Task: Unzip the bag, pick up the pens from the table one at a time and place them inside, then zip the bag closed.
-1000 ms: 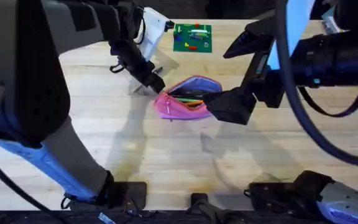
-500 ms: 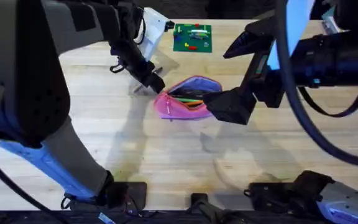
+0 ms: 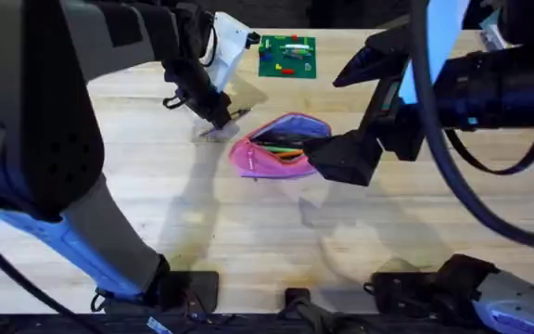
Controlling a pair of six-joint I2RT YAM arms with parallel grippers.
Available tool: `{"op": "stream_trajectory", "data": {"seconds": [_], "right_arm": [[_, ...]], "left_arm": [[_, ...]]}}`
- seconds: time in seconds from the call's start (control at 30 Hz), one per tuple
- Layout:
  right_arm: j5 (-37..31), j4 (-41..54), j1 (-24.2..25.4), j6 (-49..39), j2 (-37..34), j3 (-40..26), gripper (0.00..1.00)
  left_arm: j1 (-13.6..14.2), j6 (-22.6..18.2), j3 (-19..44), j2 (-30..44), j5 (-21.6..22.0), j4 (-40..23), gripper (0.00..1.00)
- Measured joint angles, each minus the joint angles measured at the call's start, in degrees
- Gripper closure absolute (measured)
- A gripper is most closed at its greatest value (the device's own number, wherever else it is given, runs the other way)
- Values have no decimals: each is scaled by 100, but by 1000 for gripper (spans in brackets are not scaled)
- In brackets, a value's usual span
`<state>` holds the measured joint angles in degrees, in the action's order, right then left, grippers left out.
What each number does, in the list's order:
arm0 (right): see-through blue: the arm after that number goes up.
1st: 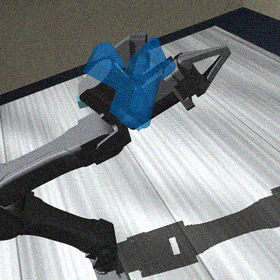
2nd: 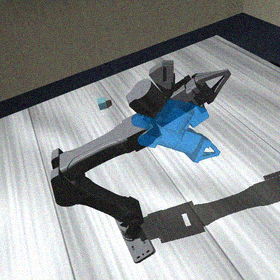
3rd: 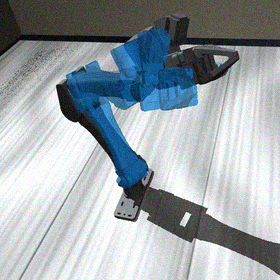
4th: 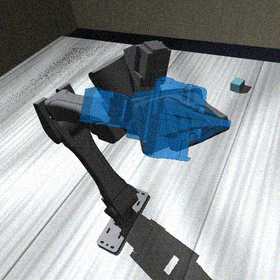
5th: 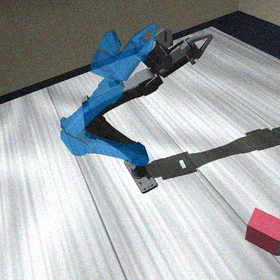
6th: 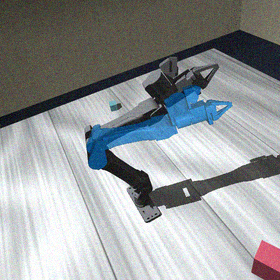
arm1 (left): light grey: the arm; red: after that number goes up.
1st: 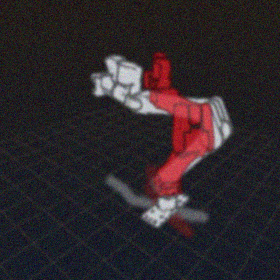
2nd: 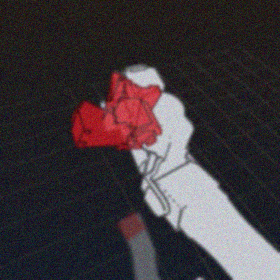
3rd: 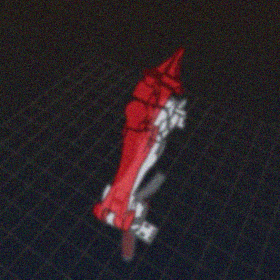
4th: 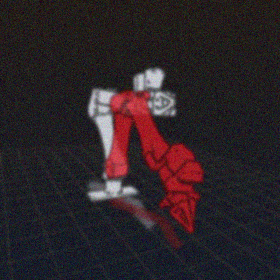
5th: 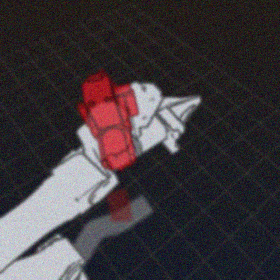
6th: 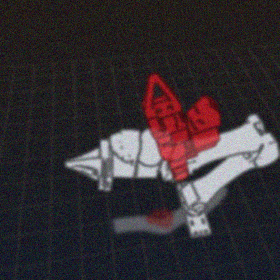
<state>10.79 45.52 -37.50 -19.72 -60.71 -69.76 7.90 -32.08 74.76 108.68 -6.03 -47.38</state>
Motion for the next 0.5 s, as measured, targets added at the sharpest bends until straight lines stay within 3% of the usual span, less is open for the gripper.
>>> {"op": "stream_trajectory", "data": {"seconds": [0.5], "right_arm": [[0, 0, 0, 0, 0, 0, 3]], "left_arm": [[0, 190, 28, -22, 10, 29, 957]]}}
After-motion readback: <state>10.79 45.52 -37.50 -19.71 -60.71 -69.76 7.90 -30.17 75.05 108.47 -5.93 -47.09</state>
